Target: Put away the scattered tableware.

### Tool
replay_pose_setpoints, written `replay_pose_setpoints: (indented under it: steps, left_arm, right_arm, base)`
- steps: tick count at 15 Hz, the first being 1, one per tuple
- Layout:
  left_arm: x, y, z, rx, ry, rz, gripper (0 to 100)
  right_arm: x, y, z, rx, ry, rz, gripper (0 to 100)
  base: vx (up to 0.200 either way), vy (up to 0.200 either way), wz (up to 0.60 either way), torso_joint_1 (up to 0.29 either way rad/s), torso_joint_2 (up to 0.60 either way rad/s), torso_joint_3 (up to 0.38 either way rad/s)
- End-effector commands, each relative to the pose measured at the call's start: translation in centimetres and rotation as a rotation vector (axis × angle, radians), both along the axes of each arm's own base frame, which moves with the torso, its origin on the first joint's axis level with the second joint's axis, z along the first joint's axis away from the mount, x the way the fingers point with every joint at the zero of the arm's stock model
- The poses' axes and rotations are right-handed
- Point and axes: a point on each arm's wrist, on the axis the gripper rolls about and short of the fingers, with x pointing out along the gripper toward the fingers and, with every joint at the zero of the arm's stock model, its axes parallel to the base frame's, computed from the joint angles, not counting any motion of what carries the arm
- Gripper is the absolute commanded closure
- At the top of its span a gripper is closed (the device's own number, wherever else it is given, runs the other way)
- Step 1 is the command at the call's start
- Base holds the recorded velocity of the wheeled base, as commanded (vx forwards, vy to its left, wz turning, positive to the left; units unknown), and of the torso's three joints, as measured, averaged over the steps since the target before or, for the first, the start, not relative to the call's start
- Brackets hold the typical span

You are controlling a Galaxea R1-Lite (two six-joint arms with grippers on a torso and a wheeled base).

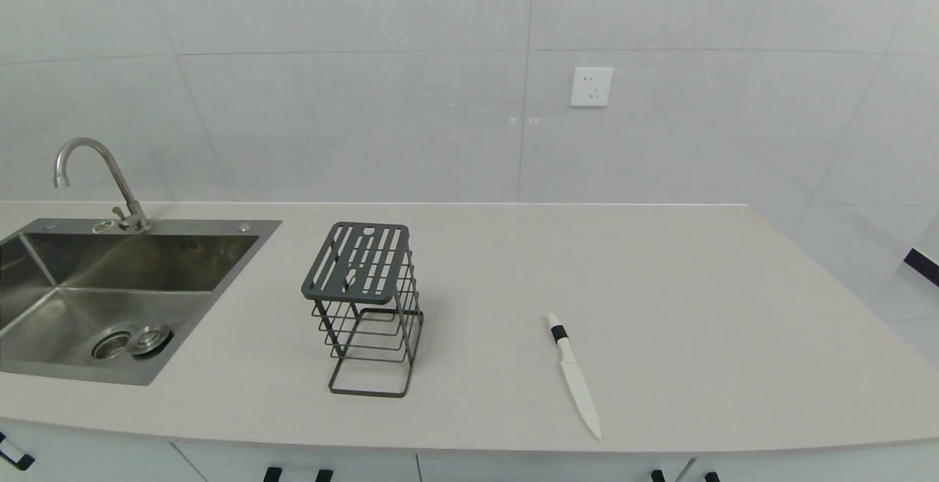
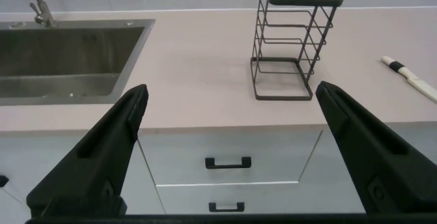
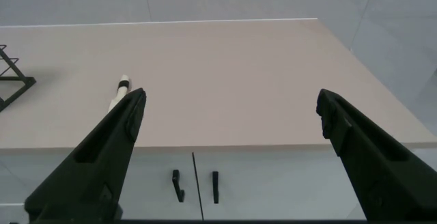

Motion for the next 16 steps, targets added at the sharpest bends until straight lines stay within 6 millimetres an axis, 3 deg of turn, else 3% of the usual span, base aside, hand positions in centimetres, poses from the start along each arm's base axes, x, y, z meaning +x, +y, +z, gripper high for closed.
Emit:
replay_pose_setpoints:
  steps: [1,10,16]
  left_arm:
    - [0.01,0.00,0.01,-0.001,0.000,0.000,0]
    - [0.01,-0.01,0.00,-0.001,0.002,-0.001,0]
    - [0.01,-0.01,0.01,-0.001,0.000,-0.001,0]
  right_arm:
    - [0.01,0.00,0.01,0.000,0.001,0.000,0]
    - [0.01,0.00,0.01,0.000,0.001,0.001,0]
    - [0.01,0.00,0.01,0.002,0.001,0.001,0]
  base:
    - [0.000,0.000,0.00,0.271,-0.02,0.251]
    - [0.000,0.000,0.00,0.284,-0.07,0.212]
    - [0.000,0.000,0.00,-0.075,0.24,0.168]
